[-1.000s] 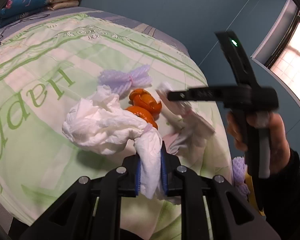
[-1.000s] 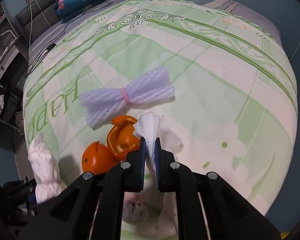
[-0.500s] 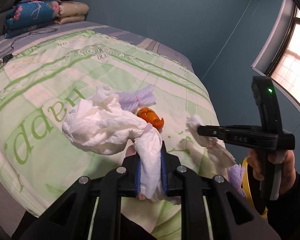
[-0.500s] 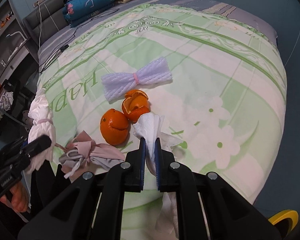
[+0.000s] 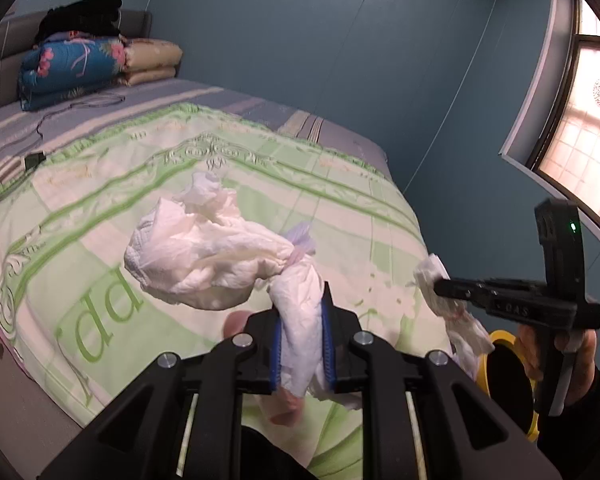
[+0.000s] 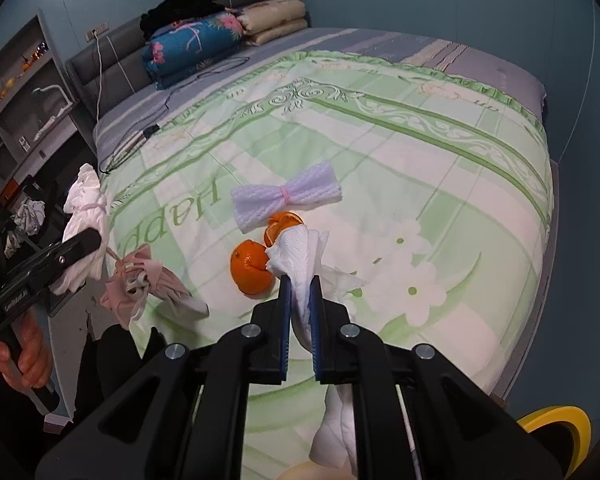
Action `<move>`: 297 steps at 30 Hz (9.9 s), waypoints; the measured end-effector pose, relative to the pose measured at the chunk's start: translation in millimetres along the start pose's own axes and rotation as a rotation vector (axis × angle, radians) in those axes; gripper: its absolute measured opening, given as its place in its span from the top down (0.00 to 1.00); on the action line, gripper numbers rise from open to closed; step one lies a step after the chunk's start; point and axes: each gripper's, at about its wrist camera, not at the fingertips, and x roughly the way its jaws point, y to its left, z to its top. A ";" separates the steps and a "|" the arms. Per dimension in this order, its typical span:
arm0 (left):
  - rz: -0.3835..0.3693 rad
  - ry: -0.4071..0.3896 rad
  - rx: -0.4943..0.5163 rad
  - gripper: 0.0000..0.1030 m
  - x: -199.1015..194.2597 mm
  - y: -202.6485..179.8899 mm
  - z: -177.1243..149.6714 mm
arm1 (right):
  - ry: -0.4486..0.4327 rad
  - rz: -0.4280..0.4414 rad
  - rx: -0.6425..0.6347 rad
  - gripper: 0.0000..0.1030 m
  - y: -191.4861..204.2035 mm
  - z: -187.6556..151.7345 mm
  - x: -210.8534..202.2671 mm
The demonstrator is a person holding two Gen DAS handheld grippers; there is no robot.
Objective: Collect trash
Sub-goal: 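Lift both white tissues and carry them to the yellow bin, then open both tools over the yellow bin to drop the tissues, then move both open tools back over the tangerine peels on the bed, then close the left tool on the whole tangerine peel while the right tool grasps the torn peel, then lift both tangerine peels and carry them over the yellow bin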
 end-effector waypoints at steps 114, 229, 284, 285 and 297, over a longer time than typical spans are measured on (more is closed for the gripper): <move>-0.545 0.271 0.561 0.79 58.6 -356.1 -109.4 | -0.480 -0.172 0.524 0.86 -194.2 -174.1 -268.3; 0.071 0.169 -0.042 0.28 167.5 2.3 -37.6 | 0.475 0.060 0.069 0.44 2.3 81.6 191.9; -0.028 -0.096 0.072 0.71 27.7 -55.3 -5.5 | 0.028 0.052 0.099 0.77 -7.5 65.2 -15.1; -0.033 -0.108 0.080 0.71 20.0 -60.5 -5.6 | 0.003 0.049 0.104 0.77 -10.1 60.6 -28.8; -0.143 -0.231 0.145 0.71 -53.2 -127.0 -0.7 | -0.236 0.017 0.163 0.77 -34.9 9.3 -147.3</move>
